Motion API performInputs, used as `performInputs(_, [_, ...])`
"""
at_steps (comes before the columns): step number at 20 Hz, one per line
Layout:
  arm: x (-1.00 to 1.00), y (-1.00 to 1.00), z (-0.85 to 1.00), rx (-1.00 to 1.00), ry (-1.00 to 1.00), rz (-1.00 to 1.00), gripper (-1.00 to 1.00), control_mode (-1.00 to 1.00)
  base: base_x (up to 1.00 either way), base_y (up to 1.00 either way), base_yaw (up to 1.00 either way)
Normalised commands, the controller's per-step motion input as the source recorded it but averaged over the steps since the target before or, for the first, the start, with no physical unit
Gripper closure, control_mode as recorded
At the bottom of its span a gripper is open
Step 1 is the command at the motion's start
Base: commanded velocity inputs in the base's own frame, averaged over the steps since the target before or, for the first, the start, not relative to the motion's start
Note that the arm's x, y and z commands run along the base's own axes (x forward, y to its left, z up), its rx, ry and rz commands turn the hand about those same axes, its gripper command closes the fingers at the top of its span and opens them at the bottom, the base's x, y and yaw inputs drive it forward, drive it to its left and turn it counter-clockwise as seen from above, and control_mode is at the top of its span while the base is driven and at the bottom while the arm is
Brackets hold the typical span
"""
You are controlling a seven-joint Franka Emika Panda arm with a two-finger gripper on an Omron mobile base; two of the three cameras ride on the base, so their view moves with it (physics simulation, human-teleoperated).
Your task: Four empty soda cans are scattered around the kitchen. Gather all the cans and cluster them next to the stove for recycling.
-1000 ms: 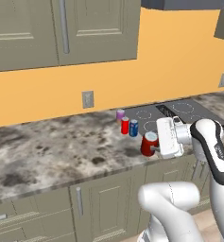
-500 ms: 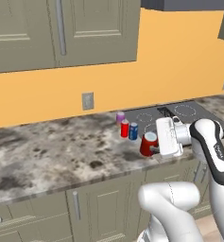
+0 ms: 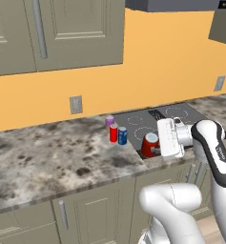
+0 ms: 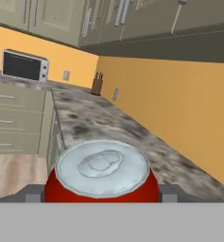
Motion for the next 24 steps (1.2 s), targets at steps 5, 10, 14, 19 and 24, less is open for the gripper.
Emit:
performInputs(5, [0.00, 0.00, 0.00, 0.00, 0.00, 0.00, 1.00, 1.00, 0.29, 0.16, -0.08])
performInputs(10, [0.00, 0.00, 0.00, 0.00, 0.00, 0.00, 1.00, 1.00, 0.06, 0.01, -0.01])
performInputs(14, [0.00, 0.00, 0.00, 0.00, 0.00, 0.00, 1.00, 1.00, 0.00, 0.00, 0.00])
performInputs(19, [0.01, 0.00, 0.00, 0.00, 0.00, 0.00, 1.00, -1.00, 0.00, 0.00, 0.00])
performInputs(24, [0.12, 0.05, -0.10, 0.00, 0.00, 0.00, 1.00, -1.00, 0.00, 0.00, 0.00])
